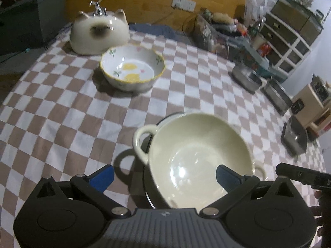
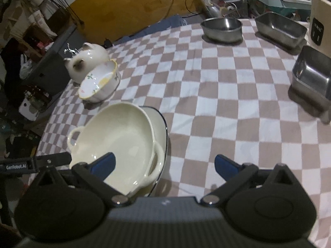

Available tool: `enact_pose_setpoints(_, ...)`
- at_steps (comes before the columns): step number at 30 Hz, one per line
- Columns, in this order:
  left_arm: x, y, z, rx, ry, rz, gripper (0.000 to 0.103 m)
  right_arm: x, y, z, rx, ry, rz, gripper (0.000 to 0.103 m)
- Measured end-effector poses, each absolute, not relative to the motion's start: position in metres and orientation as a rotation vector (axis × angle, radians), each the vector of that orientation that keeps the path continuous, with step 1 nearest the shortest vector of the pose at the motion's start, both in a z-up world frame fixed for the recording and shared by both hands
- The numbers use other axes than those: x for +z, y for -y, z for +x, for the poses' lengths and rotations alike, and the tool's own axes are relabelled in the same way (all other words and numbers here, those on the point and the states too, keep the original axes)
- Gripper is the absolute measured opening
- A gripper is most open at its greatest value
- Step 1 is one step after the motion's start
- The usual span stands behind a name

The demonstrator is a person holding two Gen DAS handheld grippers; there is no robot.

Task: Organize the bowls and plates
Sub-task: 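Open both tools and release the cream bowl on the plate, then move both tools to the yellow-rimmed floral bowl and grasp its rim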

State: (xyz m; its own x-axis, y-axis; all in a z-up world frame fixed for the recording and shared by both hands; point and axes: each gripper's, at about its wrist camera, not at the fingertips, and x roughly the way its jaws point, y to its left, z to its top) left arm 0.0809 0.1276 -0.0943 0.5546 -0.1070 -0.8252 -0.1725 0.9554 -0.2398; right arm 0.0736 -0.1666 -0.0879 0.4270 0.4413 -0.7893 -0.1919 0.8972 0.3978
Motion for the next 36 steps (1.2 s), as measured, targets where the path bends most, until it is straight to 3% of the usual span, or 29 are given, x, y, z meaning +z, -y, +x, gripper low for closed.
enact_pose_setpoints(11, -0.065, -0.141, 0.086, 0.083, -0.881, -0.396, 0.103, -0.043, 0.174, 0.101, 0.436, -0.953, 0.226, 0.103)
enact_pose_setpoints(26, -0.052, -0.258, 0.152, 0.091, -0.816, -0.448, 0.103, -0.009, 0.039, 0.167, 0.402, -0.904, 0.178, 0.102)
enact_pose_setpoints(32, -0.076, -0.302, 0.176, 0.087, -0.835, -0.552, 0.099, -0.025, 0.000, 0.202, 0.373, -0.949, 0.246, 0.084)
enact_pose_setpoints(36, -0.097, -0.321, 0.193, 0.059, -0.843, -0.640, 0.076, -0.037, -0.013, 0.221, 0.343, -0.983, 0.258, 0.068)
